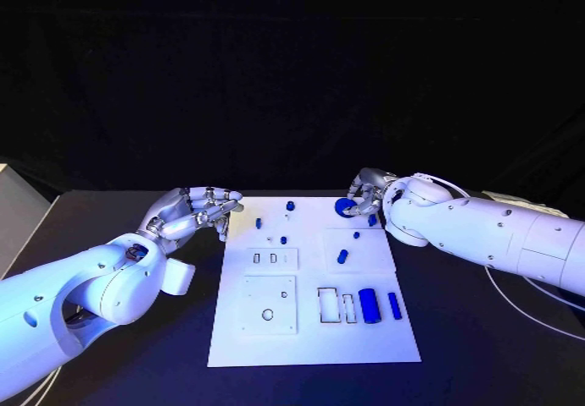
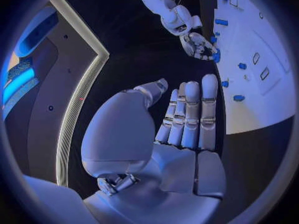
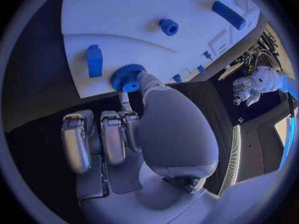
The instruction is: Assemble the parts on the task board
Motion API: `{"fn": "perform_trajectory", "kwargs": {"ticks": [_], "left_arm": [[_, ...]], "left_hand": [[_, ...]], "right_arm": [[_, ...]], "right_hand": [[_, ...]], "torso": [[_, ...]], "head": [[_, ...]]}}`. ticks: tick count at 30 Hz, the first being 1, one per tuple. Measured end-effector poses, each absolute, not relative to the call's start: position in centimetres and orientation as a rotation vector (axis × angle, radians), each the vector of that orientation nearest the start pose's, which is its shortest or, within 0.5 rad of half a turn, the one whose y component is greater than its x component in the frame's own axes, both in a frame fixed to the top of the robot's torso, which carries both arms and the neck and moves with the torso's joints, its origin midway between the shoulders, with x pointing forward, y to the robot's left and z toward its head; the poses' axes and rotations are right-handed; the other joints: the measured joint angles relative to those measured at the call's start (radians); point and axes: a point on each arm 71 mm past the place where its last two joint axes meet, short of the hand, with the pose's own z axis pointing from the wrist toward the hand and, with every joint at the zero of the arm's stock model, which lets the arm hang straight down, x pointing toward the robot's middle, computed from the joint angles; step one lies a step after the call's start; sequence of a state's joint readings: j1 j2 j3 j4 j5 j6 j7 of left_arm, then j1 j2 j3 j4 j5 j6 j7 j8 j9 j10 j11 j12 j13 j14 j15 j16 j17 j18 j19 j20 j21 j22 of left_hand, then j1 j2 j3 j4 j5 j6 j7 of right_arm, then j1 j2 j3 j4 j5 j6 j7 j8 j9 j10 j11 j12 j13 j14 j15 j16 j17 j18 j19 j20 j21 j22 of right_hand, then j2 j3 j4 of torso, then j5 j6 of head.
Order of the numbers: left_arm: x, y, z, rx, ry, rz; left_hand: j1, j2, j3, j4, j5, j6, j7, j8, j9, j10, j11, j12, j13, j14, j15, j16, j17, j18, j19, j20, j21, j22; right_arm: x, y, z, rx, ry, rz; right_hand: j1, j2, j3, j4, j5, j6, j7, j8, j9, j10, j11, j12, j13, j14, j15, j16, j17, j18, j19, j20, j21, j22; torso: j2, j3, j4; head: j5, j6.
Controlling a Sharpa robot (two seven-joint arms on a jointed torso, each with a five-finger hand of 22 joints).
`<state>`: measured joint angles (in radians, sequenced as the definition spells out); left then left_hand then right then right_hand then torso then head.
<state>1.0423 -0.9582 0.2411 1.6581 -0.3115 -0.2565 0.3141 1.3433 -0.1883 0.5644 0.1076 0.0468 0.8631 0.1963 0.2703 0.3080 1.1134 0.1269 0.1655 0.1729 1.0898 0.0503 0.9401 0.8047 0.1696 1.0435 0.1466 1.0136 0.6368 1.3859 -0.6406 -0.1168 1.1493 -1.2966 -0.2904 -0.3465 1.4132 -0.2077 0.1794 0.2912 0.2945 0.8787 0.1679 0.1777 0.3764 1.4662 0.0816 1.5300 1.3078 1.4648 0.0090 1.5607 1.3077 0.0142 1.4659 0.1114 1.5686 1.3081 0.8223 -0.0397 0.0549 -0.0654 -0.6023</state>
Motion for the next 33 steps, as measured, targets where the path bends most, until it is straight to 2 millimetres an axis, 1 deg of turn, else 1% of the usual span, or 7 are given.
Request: {"fn": "perform_trajectory", "kwargs": {"ticks": [3,10,14,17,28,31,33], "left_arm": [[46.9,22.6,-13.5,-0.848,1.400,-1.587],[46.9,22.6,-13.5,-0.848,1.401,-1.586],[46.9,22.6,-13.5,-0.848,1.401,-1.586],[46.9,22.6,-13.5,-0.848,1.401,-1.586],[47.0,22.7,-13.5,-0.848,1.402,-1.585],[47.0,22.7,-13.5,-0.849,1.402,-1.583],[47.0,22.8,-13.5,-0.850,1.402,-1.582]], "left_hand": [[0.000,0.000,0.000,0.000,0.000,0.000,0.000,0.000,0.000,0.000,0.000,0.000,0.000,0.000,0.000,0.000,0.000,0.000,0.000,0.000,0.000,0.000],[0.000,0.000,0.000,0.000,0.000,0.000,0.000,0.000,0.000,0.000,0.000,0.000,0.000,0.000,0.000,0.000,0.000,0.000,0.000,0.000,0.000,0.000],[0.000,0.000,0.000,0.000,0.000,0.000,0.000,0.000,0.000,0.000,0.000,0.000,0.000,0.000,0.000,0.000,0.000,0.000,0.000,0.000,0.000,0.000],[0.000,0.000,0.000,0.000,0.000,0.000,0.000,0.000,0.000,0.000,0.000,0.000,0.000,0.000,0.000,0.000,0.000,0.000,0.000,0.000,0.000,0.000],[0.000,0.000,0.000,0.000,0.000,0.000,0.000,0.000,0.002,0.000,0.000,0.000,0.002,0.000,0.000,0.000,-0.001,0.000,0.000,0.000,0.004,0.003],[0.000,0.000,0.000,0.000,0.000,0.000,0.000,0.000,0.001,0.000,0.000,0.000,0.002,0.000,0.000,0.000,-0.001,0.000,0.000,0.000,0.004,0.003],[0.000,0.000,0.000,0.000,0.000,0.000,0.000,0.000,0.001,0.000,0.000,0.000,0.002,0.000,0.000,0.000,-0.001,0.000,0.000,0.000,0.004,0.003]], "right_arm": [[57.9,-23.0,-13.7,0.166,1.666,0.298],[57.9,-23.0,-13.7,0.170,1.665,0.303],[57.7,-22.7,-13.7,0.154,1.655,0.308],[57.3,-22.3,-13.9,0.130,1.640,0.315],[56.2,-20.7,-13.2,0.034,1.538,0.344],[55.6,-20.2,-12.8,0.008,1.497,0.358],[55.1,-19.8,-12.5,-0.011,1.466,0.372]], "right_hand": [[-0.002,0.006,0.001,-0.001,0.019,0.000,0.000,0.004,0.000,0.000,0.000,0.000,0.000,0.000,0.000,0.000,0.000,0.000,0.000,0.000,0.000,0.000],[0.019,0.025,0.045,-0.016,0.037,0.009,0.002,0.007,-0.004,0.000,0.000,0.000,0.000,0.000,0.000,0.000,0.000,0.000,0.000,0.000,0.000,0.000],[0.031,0.017,0.063,-0.021,0.043,0.013,-0.002,0.012,-0.004,0.000,0.000,0.000,0.000,0.000,0.000,0.000,0.000,0.000,0.000,0.000,0.000,0.000],[0.031,0.017,0.074,-0.015,0.042,0.019,0.003,0.012,-0.004,0.000,0.000,0.000,0.000,0.000,0.000,0.000,0.000,0.000,0.000,0.000,0.000,0.000],[0.031,0.016,0.102,-0.012,0.040,0.045,-0.010,0.024,-0.004,0.000,0.000,0.000,0.000,0.000,0.000,0.000,0.000,0.000,0.000,0.000,0.000,0.000],[0.020,0.005,0.129,-0.013,0.084,0.053,-0.013,0.027,-0.004,0.000,0.000,0.000,0.000,0.003,-0.003,0.000,0.000,0.000,0.000,0.000,0.000,0.000],[0.019,0.004,0.135,-0.013,0.093,0.056,-0.016,0.027,-0.006,-0.003,-0.003,0.004,0.000,0.004,-0.004,0.000,0.000,0.000,0.000,0.000,0.000,0.000]], "torso": [[0.000,0.0000,0.0000],[0.000,0.0008,-0.0002],[0.001,0.0014,-0.0006],[0.000,0.0013,-0.0006],[0.000,0.0014,0.0001],[-0.001,0.0007,0.0004],[-0.002,-0.0005,-0.0002]], "head": [[0.000,0.000],[0.001,-0.001],[0.002,-0.001],[0.003,-0.001],[0.004,0.001],[0.004,0.001],[0.003,0.003]]}}
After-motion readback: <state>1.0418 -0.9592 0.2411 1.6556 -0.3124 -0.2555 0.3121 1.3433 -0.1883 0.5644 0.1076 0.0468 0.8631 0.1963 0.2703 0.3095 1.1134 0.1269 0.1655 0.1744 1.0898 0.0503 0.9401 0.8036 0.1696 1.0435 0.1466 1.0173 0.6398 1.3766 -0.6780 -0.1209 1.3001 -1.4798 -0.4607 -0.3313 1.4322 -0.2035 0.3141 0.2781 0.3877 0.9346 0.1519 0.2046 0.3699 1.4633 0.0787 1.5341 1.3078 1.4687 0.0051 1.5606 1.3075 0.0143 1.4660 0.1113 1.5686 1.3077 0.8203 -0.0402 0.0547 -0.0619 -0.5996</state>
